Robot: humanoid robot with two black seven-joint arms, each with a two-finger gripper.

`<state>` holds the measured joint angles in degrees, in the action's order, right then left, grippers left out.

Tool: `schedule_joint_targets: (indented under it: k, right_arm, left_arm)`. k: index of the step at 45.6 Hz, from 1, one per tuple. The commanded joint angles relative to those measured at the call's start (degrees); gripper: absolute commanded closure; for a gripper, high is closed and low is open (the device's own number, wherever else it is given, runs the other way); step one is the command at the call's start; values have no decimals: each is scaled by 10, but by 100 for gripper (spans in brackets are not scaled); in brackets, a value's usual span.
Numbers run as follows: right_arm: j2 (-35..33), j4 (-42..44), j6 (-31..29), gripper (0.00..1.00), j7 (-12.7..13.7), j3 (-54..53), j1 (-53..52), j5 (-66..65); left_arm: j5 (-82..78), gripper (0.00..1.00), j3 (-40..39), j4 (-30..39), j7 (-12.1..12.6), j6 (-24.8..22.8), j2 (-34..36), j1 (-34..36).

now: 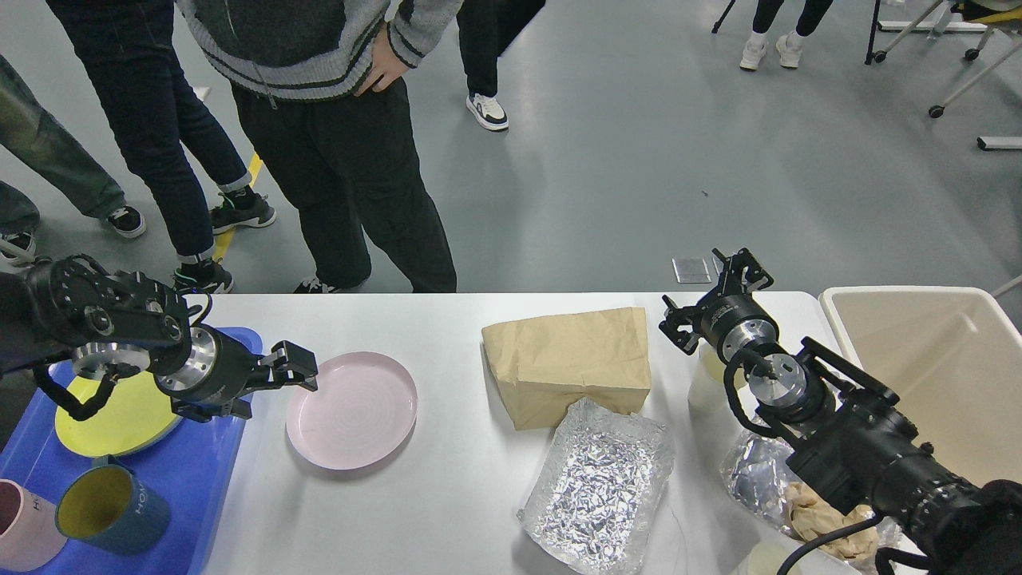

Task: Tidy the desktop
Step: 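Reach the left gripper to the pink plate's edge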

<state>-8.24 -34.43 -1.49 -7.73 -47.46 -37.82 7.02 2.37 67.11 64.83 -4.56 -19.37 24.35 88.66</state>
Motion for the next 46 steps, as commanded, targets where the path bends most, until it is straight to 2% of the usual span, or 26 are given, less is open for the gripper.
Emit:
schedule_joint_targets:
  k: [1, 23, 28, 35, 40, 46]
  right_arm:
    - [0, 0, 0, 0, 0, 0, -1, 0]
    - [0, 0, 0, 0, 0, 0, -1, 0]
    - [1, 0, 0, 0, 0, 0, -1, 0]
    - [0, 0, 0, 0, 0, 0, -1, 0]
    - [0, 0, 0, 0, 0, 0, -1, 0]
    - [0, 0, 0, 0, 0, 0, -1, 0]
  left_arm:
    - [0, 5, -17, -24, 0, 13, -10, -37]
    - [0, 5, -25, -30, 0, 82, -45, -108]
    - [1, 5, -25, -30, 0, 111, -54, -131]
    - [1, 5, -25, -31, 0, 120, -54, -136]
    - [1, 7, -25, -40, 0, 124, -54, -144]
    - [1, 12, -25, -43, 0, 151, -55, -152]
